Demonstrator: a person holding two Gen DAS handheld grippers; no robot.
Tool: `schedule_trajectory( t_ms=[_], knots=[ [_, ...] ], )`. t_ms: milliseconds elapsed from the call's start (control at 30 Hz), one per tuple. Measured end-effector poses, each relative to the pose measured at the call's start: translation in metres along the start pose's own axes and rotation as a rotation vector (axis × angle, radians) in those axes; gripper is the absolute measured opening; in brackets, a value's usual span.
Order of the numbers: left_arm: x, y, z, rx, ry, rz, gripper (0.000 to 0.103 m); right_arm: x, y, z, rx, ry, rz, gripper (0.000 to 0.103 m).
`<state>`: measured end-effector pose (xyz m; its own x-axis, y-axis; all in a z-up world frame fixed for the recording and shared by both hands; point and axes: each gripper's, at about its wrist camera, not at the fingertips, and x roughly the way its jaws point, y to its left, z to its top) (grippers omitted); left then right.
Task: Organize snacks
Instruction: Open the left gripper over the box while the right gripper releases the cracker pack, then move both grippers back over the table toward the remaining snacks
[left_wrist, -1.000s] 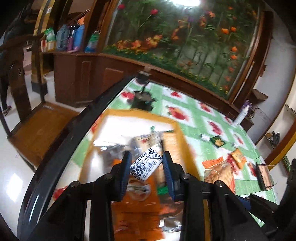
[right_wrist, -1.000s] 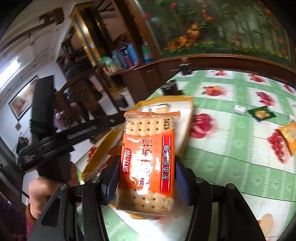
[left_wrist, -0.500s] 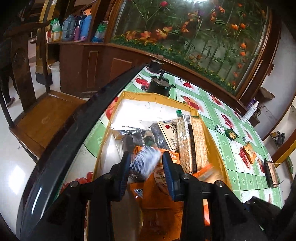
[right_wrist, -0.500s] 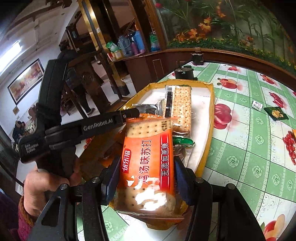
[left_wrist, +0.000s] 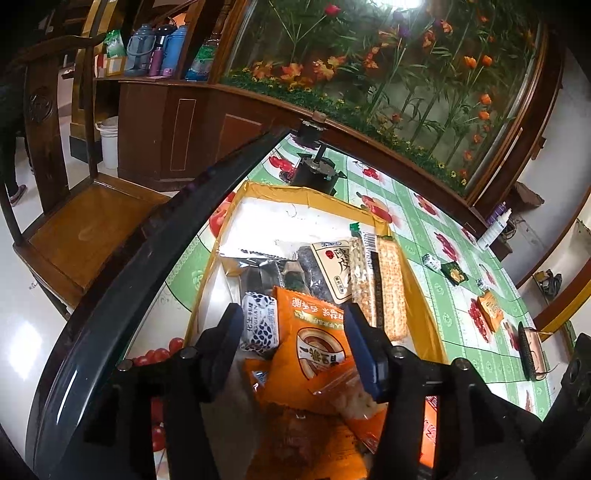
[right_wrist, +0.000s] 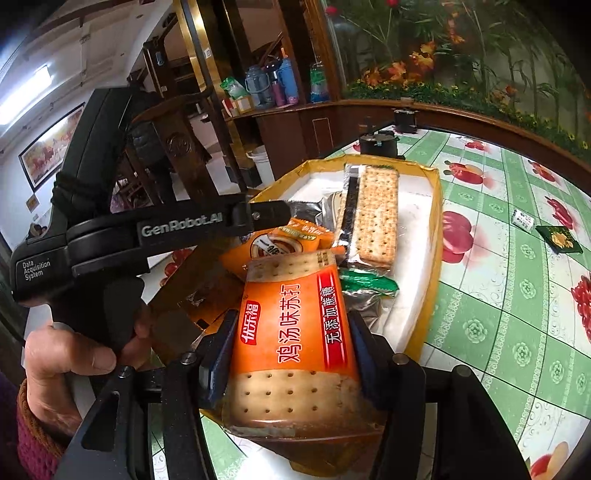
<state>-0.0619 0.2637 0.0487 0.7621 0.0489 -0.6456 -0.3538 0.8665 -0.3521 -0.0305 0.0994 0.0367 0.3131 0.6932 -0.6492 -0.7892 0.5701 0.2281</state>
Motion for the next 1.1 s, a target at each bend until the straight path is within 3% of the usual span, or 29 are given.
schedule_trajectory(
  t_ms=[500, 1100],
  knots=[
    [-0.015, -0.027, -0.001, 0.051, -0.007, 0.005, 0.069, -0.054, -0.041, 0.01, 0.113, -0.16, 0.026, 0.068],
    [-0.023, -0.092, -0.015, 0.185, 0.005, -0.062, 0.072, -0.127, -0.166, -0.001, 0.462, -0.387, -0.045, 0.068]
  ],
)
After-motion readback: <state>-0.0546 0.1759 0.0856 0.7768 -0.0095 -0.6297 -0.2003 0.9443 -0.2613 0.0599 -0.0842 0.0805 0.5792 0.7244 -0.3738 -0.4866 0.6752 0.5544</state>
